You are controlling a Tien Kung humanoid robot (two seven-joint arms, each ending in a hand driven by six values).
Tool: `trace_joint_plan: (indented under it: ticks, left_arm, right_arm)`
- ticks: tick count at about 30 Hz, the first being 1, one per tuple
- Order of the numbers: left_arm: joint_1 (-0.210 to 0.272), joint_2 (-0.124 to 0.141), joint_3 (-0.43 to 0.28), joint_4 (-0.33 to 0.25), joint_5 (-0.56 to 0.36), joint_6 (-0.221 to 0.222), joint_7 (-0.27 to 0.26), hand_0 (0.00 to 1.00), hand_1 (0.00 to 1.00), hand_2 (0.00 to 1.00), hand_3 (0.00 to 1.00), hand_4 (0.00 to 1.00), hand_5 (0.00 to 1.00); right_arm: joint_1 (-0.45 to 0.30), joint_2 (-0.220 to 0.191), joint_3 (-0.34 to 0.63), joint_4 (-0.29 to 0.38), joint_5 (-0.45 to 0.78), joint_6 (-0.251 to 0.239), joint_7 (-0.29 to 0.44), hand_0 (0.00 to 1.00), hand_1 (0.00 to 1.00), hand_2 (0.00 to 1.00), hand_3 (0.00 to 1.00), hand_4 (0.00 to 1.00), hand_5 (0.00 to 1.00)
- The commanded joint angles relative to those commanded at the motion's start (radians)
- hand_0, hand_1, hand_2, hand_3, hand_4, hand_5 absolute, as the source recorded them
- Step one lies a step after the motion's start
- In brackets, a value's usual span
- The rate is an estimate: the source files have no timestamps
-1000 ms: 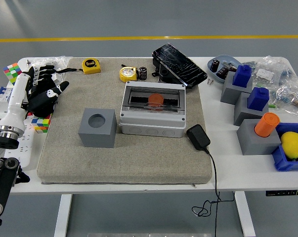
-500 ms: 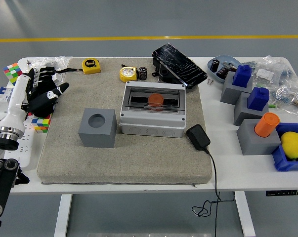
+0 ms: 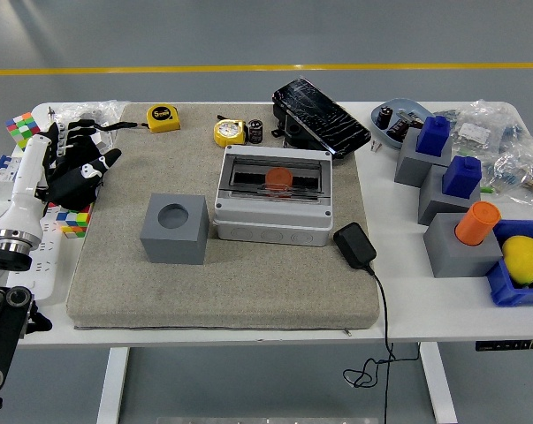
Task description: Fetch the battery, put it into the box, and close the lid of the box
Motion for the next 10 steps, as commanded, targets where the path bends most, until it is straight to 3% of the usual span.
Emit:
trace_joint_plan:
  ticks: [10]
  left_arm:
    - [0.000,-0.002,0.000,-0.001,0.002,-0.003,0.005,0.624,0.703,0.718,0.713,0.998,0.458]
  right_arm:
    - [0.002,-0.001,-0.003,0.000,0.002,0.000,0.001,0.633,0.642,0.670,0.571,0.991,0.496]
